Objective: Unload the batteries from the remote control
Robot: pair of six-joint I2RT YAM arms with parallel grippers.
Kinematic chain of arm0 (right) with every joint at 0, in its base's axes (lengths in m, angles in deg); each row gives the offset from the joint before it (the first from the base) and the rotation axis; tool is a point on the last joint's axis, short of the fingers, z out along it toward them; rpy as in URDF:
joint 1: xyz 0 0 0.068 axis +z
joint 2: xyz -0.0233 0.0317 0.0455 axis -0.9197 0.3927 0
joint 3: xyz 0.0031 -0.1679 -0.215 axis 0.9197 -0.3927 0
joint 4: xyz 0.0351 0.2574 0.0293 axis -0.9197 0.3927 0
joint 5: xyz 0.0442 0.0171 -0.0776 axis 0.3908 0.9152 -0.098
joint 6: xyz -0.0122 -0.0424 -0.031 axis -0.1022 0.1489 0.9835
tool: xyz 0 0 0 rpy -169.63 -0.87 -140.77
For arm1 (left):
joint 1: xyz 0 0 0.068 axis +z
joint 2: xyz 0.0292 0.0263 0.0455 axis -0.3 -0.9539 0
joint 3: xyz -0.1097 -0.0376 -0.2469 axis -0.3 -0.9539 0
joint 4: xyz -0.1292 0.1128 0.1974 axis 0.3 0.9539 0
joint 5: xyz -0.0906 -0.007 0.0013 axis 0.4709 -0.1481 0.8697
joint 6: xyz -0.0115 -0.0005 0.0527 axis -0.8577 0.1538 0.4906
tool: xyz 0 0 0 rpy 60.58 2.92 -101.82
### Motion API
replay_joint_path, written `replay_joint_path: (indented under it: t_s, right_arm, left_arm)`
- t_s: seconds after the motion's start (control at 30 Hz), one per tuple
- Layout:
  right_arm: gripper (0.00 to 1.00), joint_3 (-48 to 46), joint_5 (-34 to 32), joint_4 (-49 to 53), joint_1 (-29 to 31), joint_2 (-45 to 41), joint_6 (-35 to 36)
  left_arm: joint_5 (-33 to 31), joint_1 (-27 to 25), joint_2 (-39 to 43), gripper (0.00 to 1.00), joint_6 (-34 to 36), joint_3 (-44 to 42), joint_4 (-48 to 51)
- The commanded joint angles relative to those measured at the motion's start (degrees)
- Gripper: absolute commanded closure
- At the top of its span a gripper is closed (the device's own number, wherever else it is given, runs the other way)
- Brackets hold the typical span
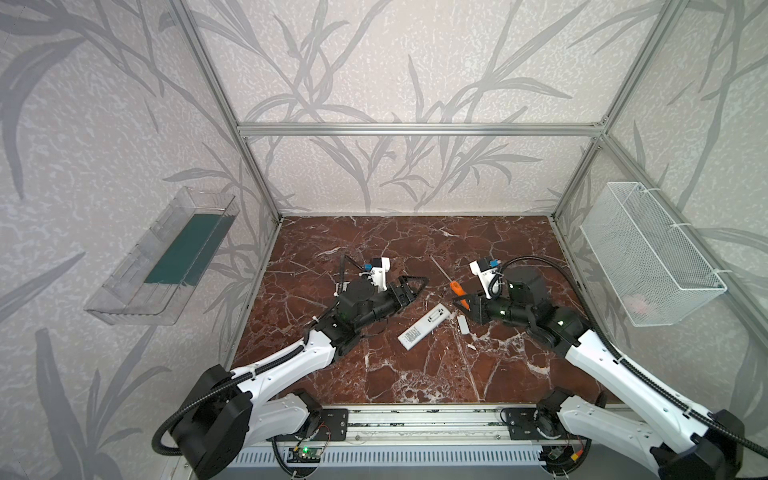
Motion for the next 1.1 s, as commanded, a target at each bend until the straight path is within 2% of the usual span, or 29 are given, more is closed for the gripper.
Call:
replay_joint_path:
  t_s: [0.0,0.2,0.4,0.53,0.63,0.7,0.77,0.9,1.07]
  right_arm:
    - [1.0,2.6,-0.6,-3.9,1.8,0.0,-0.7]
    - [1.0,2.8,0.1,-4.2,4.3,0.7,-1.1]
    - [1.0,2.3,-1.0,-3.0,4.7,0.2,-1.1]
    - [0.99,2.2,-1.7,-2.1,4.6,-0.2,-1.5]
    - [0.79,2.8,0.4,-0.7,4.2,0.5,-2.1]
    - [0.61,4.0,5.6,1.2,2.8,2.0,-2.6]
    - [0.5,5.3,13.2,2.8,0.5,3.8,-3.4]
    - [0.42,8.2,25.3,7.0,-3.0,6.9,-2.8]
    - [0.42,9.9,28.3,10.2,-3.1,8.0,-1.1]
  left_arm:
    - [0.1,-0.6,-3.1,0.22,-5.1,3.2,-11.3]
    - [1.4,-0.6,-9.5,0.42,-7.4,5.7,-16.9]
    - [3.8,-0.7,-12.8,0.74,-8.4,7.7,-18.9]
    - [4.3,-0.5,-11.7,0.98,-6.5,7.1,-15.8]
    - [4.7,-0.4,-9.8,1.0,-3.3,7.3,-9.9]
    - [5.6,-0.3,-8.2,1.0,0.2,8.4,-4.2]
    - [6.2,-0.2,-6.6,1.0,3.7,9.6,1.2]
    - [8.2,0.3,-4.7,1.0,10.3,13.2,12.3]
    - [10.0,0.7,-4.9,1.0,10.3,13.5,12.3]
